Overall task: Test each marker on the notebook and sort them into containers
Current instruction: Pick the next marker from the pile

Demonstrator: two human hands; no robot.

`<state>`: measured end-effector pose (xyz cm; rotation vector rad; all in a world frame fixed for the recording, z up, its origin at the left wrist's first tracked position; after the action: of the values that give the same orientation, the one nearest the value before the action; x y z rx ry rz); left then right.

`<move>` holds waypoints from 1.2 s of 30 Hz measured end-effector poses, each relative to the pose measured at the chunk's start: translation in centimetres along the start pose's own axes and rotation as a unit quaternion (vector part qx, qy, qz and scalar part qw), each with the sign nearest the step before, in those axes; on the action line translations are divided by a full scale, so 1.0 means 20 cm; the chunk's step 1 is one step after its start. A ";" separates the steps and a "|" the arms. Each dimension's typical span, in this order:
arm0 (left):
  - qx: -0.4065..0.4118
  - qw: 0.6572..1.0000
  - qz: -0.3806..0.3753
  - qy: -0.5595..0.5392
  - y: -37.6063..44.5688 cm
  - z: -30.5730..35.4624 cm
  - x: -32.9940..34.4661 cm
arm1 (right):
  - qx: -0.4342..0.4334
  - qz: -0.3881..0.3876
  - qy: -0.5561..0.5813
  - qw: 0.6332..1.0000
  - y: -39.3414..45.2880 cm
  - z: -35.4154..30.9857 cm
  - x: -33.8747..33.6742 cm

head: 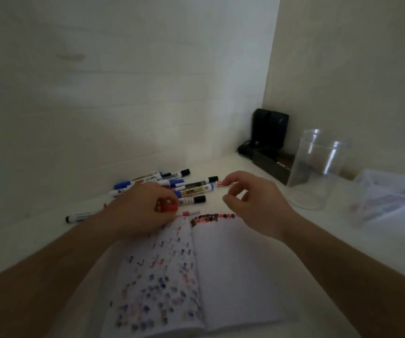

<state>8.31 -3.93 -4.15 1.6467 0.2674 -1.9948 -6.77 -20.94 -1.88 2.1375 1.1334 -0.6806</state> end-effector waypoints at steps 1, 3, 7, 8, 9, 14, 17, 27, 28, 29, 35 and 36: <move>0.000 1.000 -0.005 0.008 0.01 -0.01 0.01 | -0.007 -0.016 -0.017 1.000 0.05 -0.02 0.06; 0.010 0.999 -0.006 0.043 0.02 -0.01 0.04 | -0.022 -0.035 -0.043 0.998 0.13 -0.04 0.15; 0.048 0.989 0.014 0.139 0.04 0.02 0.07 | -0.046 -0.067 -0.080 0.994 0.20 -0.02 0.27; 0.054 0.986 0.021 0.158 0.05 0.02 0.07 | -0.054 -0.065 -0.085 0.993 0.21 0.00 0.30; 0.063 0.982 0.040 0.172 0.05 0.03 0.06 | -0.067 -0.058 -0.089 0.992 0.20 0.00 0.31; 0.077 0.973 0.141 0.164 0.04 0.11 0.02 | -0.215 0.008 -0.156 0.964 0.15 -0.10 0.25; 0.141 0.949 0.232 0.162 0.00 0.23 -0.04 | -0.270 0.020 -0.219 0.937 0.12 -0.16 0.27; 0.100 0.940 0.321 -0.061 -0.09 0.29 -0.18 | 0.020 -0.010 0.239 0.971 0.14 0.05 0.15; 0.066 0.953 0.273 -0.115 -0.07 0.26 -0.13 | 0.050 -0.042 0.342 0.938 0.13 0.06 0.18; 0.055 0.963 0.228 -0.132 -0.05 0.26 -0.07 | 0.065 -0.076 0.410 0.906 0.12 0.06 0.22; 0.081 0.983 0.120 -0.118 -0.02 0.32 0.09 | 0.052 -0.154 0.472 0.867 0.08 0.01 0.36; 0.070 0.984 0.114 -0.115 -0.01 0.31 0.10 | 0.058 -0.158 0.488 0.857 0.08 0.01 0.37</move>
<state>2.70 -7.19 -4.64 1.4368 -0.1439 -2.0393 -1.74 -17.87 -6.60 2.4657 2.0239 0.3214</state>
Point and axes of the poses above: each hand's wrist, its own y-axis towards the middle knuckle, its own x-axis out of the palm, z = x × y, the point moved 9 cm from there along y, towards the middle knuckle, and after that the axes turned 2 degrees about x, right-handed, at the moved point
